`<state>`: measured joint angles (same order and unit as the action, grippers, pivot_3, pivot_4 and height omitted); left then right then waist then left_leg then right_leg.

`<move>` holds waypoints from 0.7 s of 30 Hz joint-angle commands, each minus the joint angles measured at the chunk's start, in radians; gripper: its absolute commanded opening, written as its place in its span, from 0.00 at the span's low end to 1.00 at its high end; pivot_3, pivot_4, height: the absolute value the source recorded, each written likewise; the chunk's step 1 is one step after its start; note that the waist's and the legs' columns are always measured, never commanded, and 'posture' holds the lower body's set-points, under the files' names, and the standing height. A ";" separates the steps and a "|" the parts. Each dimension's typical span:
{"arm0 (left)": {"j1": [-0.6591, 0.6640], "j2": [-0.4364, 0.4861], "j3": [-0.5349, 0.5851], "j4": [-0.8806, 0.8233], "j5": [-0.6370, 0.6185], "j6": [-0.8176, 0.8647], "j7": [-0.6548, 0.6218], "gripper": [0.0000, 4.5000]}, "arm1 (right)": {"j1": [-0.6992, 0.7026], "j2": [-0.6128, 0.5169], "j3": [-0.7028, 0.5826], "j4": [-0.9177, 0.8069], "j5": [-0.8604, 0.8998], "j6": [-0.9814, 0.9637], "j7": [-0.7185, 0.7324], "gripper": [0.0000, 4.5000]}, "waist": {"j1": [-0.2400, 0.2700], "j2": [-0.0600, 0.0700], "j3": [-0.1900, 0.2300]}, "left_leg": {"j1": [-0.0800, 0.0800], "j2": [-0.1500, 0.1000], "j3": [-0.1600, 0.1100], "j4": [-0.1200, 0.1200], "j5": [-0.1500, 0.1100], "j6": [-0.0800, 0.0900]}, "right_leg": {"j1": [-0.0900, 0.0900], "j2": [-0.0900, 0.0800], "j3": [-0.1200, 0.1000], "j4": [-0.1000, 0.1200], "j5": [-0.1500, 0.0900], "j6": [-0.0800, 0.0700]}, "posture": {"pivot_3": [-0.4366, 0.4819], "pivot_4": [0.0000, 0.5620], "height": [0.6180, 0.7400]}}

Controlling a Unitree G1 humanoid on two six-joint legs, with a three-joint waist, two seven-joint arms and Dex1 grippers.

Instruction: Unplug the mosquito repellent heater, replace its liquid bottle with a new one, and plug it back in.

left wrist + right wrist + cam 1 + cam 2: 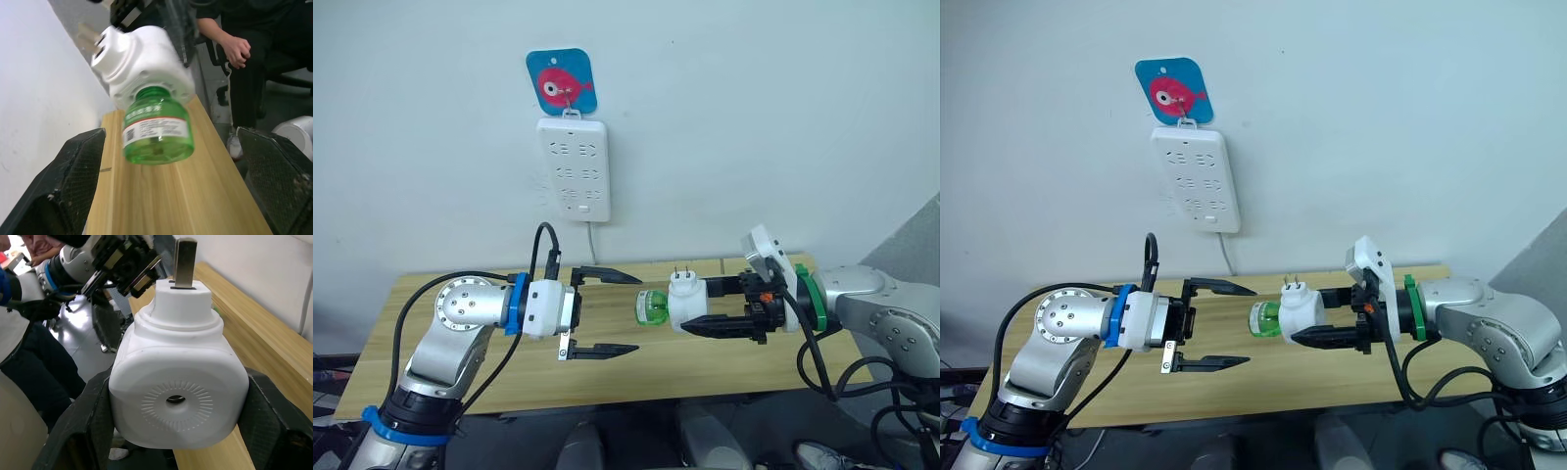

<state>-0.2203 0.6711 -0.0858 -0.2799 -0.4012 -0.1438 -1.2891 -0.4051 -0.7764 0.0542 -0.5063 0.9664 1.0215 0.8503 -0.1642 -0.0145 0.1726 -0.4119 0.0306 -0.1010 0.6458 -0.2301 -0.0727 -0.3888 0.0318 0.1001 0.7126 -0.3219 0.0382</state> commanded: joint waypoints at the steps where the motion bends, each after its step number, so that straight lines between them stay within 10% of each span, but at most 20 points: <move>1: -0.021 -0.028 -0.002 0.016 0.041 -0.056 0.043 1.00 | -0.030 0.022 -0.053 0.002 0.087 0.060 -0.045 0.67 | 0.000 0.000 0.000 | 0.000 0.000 0.000 0.000 0.000 0.000 | 0.000 0.000 0.000 0.000 0.000 0.000 | 0.28 0.24 0.75; 21: -0.061 -0.073 -0.012 0.069 0.065 -0.129 0.090 1.00 | -0.105 0.079 -0.118 0.090 0.365 0.244 -0.266 0.67 | -0.002 0.000 0.000 | -0.001 0.000 0.000 0.000 0.000 0.000 | 0.000 0.000 0.000 0.000 0.000 0.000 | 0.28 0.23 0.75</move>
<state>-0.2655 0.6025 -0.1015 -0.1908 -0.3291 -0.2433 -1.2088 -0.4911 -0.6996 -0.0256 -0.4065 1.2881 1.2644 0.5931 -0.1658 -0.0145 0.1725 -0.4124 0.0304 -0.1013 0.6458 -0.2301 -0.0726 -0.3889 0.0318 0.0998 0.7128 -0.3218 0.0383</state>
